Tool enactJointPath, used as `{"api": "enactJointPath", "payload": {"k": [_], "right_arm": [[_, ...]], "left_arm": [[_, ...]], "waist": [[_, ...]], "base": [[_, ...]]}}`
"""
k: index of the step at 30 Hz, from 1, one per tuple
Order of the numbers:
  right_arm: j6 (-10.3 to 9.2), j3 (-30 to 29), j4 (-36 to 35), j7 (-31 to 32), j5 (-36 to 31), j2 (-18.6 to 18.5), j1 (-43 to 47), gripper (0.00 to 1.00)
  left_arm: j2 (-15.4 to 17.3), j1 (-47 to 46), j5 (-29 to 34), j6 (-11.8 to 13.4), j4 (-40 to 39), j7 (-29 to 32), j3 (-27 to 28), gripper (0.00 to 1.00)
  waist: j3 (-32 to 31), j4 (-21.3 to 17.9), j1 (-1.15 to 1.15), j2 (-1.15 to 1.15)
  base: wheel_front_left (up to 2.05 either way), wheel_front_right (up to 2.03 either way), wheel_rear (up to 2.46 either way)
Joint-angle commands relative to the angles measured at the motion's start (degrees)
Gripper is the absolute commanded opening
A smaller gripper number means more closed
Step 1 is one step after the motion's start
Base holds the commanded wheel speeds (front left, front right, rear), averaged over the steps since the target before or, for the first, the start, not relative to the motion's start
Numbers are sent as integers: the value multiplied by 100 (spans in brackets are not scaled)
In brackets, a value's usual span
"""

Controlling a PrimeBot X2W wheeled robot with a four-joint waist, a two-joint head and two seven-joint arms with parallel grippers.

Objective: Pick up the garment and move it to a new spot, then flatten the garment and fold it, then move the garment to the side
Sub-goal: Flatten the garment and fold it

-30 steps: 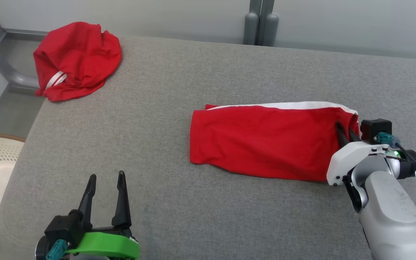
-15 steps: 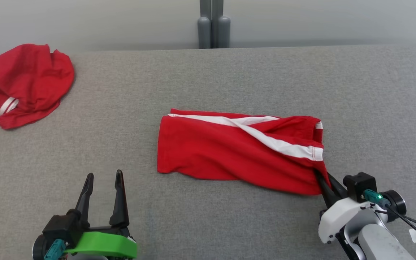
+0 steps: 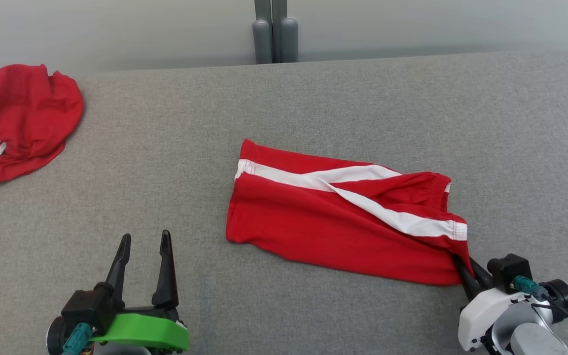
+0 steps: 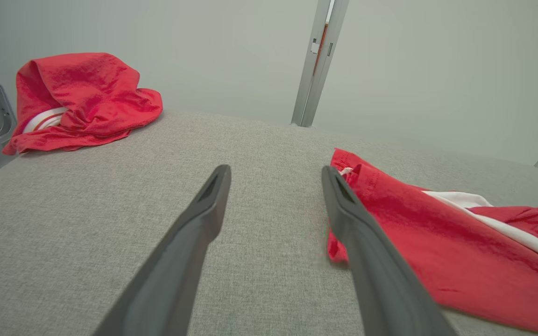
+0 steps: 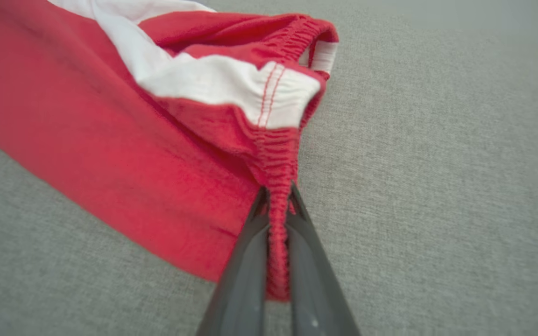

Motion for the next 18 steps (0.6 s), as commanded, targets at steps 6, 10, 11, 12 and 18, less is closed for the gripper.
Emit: {"api": "enactJointPath", "payload": {"k": [6,10,11,12,18], "right_arm": [[-9,-357,62,-63,-163,97,84,100],[-9,-535,-162,-66,-216,161,193,100],[-9,-580,-229,-67,-209,170,219,100],[-9,-626,-300,-65,-207,172,260,100],[-9,-909,-873,-65,-217,139,428,100]], "left_arm": [[9,-52,-22,-76,67,-5,-82,100],[9,-145,-175,-135,176,-5,-229,100],[9,-176,-232,-152,213,-5,-266,100],[9,-224,-300,-175,276,-5,-306,100],[67,-787,-222,-321,1001,107,-649,100]], "waist": [[-67,-76,0,0],[-120,-176,0,0],[-130,-204,0,0],[-146,-241,0,0],[-161,-463,0,0]], "base": [[0,0,0],[0,0,0],[0,0,0],[0,0,0],[0,0,0]]}}
